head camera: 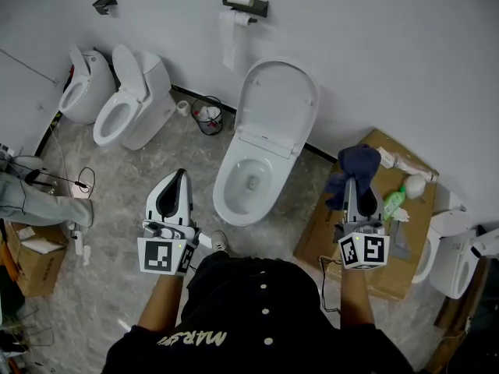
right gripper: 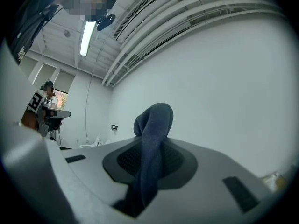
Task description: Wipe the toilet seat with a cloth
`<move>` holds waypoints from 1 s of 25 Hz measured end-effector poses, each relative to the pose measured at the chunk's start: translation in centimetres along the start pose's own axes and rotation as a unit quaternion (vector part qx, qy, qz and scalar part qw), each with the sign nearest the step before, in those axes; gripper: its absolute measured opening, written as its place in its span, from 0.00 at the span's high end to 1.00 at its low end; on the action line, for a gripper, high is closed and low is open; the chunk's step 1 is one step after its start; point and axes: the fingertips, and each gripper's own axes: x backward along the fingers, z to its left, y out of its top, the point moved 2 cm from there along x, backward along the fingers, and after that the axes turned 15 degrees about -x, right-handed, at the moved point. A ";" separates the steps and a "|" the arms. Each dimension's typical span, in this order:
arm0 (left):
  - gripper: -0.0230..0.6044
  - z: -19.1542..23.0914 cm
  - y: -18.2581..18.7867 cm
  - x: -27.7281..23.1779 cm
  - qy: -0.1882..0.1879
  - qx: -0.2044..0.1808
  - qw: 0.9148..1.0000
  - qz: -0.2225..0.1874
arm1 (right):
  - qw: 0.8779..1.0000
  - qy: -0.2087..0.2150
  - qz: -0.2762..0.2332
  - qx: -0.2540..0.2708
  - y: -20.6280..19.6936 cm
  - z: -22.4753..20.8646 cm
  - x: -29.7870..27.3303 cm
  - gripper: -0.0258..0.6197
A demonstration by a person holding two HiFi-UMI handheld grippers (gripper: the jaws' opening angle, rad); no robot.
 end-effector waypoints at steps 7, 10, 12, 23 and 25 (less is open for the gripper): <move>0.95 -0.1 0.7 -0.1 0.000 -0.004 1.000 -0.007 | 1.000 0.008 0.010 -0.005 -0.4 0.6 -0.3 0.85; 0.95 -0.2 0.8 -0.1 -0.001 -0.005 1.000 -0.007 | 1.000 0.013 0.014 -0.001 -0.5 0.9 -0.5 0.85; 0.95 -0.2 0.6 0.0 -0.002 -0.008 1.000 -0.004 | 1.000 0.014 0.015 -0.001 -0.5 0.9 -0.6 0.85; 0.95 -0.1 0.6 -0.6 0.000 0.000 1.000 -0.004 | 1.000 0.021 0.020 -0.001 -0.9 1.1 -1.3 0.85; 0.95 0.0 0.4 -0.7 -0.001 -0.001 1.000 -0.002 | 1.000 0.021 0.022 -0.001 -1.0 0.9 -1.5 0.85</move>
